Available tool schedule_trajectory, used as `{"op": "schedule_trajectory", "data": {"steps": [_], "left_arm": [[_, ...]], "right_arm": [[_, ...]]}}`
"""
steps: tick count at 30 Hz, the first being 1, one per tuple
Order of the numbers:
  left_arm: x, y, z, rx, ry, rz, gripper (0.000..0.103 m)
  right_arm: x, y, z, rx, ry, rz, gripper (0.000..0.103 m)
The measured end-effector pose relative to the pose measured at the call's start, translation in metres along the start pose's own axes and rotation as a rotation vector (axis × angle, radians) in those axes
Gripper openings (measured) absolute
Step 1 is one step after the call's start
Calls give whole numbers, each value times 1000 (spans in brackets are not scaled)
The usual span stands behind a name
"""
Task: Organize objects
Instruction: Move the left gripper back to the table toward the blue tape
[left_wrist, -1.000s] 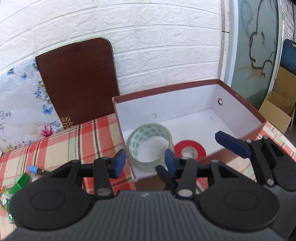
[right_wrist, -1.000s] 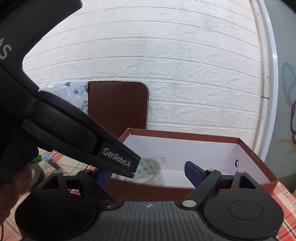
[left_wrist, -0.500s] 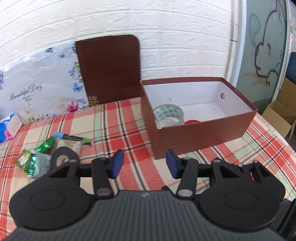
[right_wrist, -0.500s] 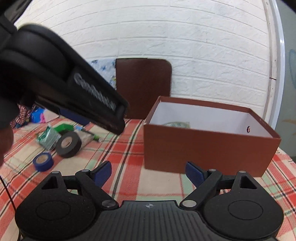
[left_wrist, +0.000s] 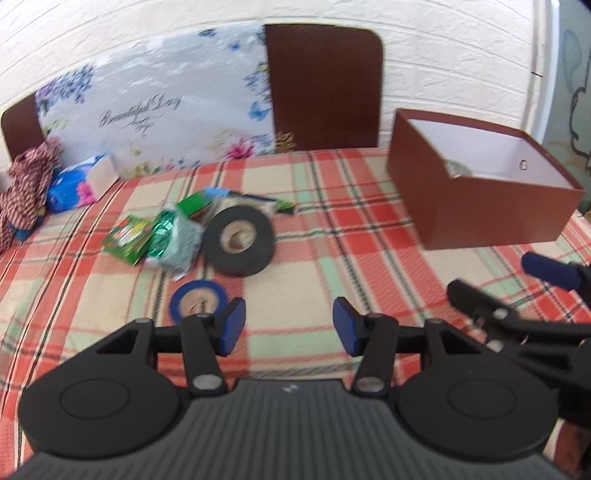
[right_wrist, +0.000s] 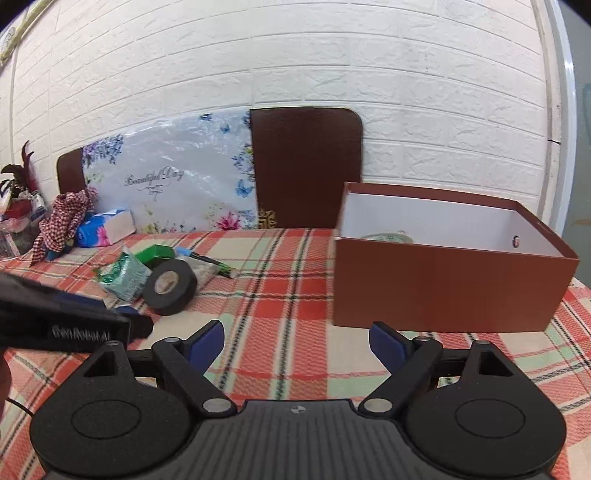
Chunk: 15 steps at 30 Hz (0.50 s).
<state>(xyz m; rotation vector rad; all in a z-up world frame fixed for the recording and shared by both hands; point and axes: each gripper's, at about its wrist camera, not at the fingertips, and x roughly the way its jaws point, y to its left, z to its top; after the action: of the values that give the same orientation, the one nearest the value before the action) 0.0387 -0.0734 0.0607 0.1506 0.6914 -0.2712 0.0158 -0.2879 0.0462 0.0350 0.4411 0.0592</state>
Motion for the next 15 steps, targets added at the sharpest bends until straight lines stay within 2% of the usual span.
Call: {"op": "schedule_trajectory", "data": {"steps": [3,8,10,14,15], "left_arm": [[7,22,-11,-45,21,19,55],[14,60,-28,-98,27,57,55],[17,81,-36,-120,19,87,55],[34,132,-52,-201,55,210,56],[39,145,-58,-221,54,225,59]], "right_arm": [[3,16,0,-14,5,48,78],[13,50,-10,-88,64,141,62],[19,66,-15,-129,94,182,60],[31,99,-22,-230,128,256,60],[35,107,-23,-248,135,278,60]]}}
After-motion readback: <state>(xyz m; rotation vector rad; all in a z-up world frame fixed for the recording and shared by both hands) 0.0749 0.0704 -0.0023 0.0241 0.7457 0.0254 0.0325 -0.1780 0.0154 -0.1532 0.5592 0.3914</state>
